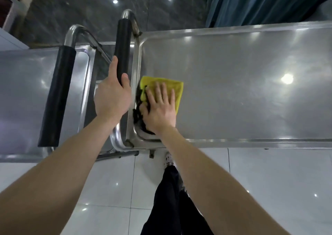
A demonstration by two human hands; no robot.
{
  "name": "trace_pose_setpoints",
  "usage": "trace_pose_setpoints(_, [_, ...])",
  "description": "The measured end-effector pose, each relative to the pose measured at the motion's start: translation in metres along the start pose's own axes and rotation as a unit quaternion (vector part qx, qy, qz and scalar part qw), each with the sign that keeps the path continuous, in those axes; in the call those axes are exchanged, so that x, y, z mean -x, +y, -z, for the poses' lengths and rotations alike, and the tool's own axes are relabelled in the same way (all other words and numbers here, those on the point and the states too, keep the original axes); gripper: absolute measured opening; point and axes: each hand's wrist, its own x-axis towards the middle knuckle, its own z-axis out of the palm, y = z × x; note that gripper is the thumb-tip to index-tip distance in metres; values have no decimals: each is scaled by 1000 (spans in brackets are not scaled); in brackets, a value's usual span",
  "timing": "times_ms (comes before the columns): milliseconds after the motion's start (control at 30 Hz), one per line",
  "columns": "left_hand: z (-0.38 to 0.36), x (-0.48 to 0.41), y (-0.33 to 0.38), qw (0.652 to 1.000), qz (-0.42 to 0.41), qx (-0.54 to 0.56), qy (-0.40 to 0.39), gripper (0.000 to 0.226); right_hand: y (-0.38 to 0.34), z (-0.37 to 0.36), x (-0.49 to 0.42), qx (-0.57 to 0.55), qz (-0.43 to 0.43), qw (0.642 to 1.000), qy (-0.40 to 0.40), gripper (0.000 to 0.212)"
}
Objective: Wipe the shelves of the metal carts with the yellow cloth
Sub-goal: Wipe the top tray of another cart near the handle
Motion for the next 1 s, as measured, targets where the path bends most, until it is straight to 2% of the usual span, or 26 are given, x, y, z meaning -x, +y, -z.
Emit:
trace_pose_setpoints(100, [1,1,4,1000,3,-6,1,58,-10,-3,46,0,112,992,-58,66])
trace_pose_setpoints(200, [3,4,8,1000,8,-15,-2,59,62,12,78,-1,116,992,-48,65])
trace_pose_setpoints(300, [3,4,11,1000,5,-29,3,59,172,42,86,25,2,1000,-4,68])
trace_pose_setpoints(400, [1,3,9,1000,7,-25,1,59,251,64,75,43,-181,982,29,75])
trace_pose_setpoints(467, [-2,1,6,1000,1,-18,4,59,249,62,57,38,-277,958,61,77])
trace_pose_setpoints(533, [-5,1,2,1000,-8,-5,13,59,208,47,33,33,-298,951,73,78])
trace_pose_setpoints(600, [-6,-2,0,1000,-7,1,18,58,147,27,7,25,-222,972,70,76])
trace_pose_setpoints(667, [-7,-3,-2,1000,-5,8,16,58,84,8,-10,8,-108,993,50,73])
trace_pose_setpoints(767, [-6,-4,-4,1000,-4,5,17,58,19,-11,5,11,14,1000,-10,71])
trace_pose_setpoints(900, [-8,-5,-2,1000,-13,-7,24,58,-3,-16,64,13,82,995,-49,72])
trace_pose_setpoints(1000, [-8,-6,-2,999,-15,-26,24,59,-3,-13,94,15,120,989,-83,81])
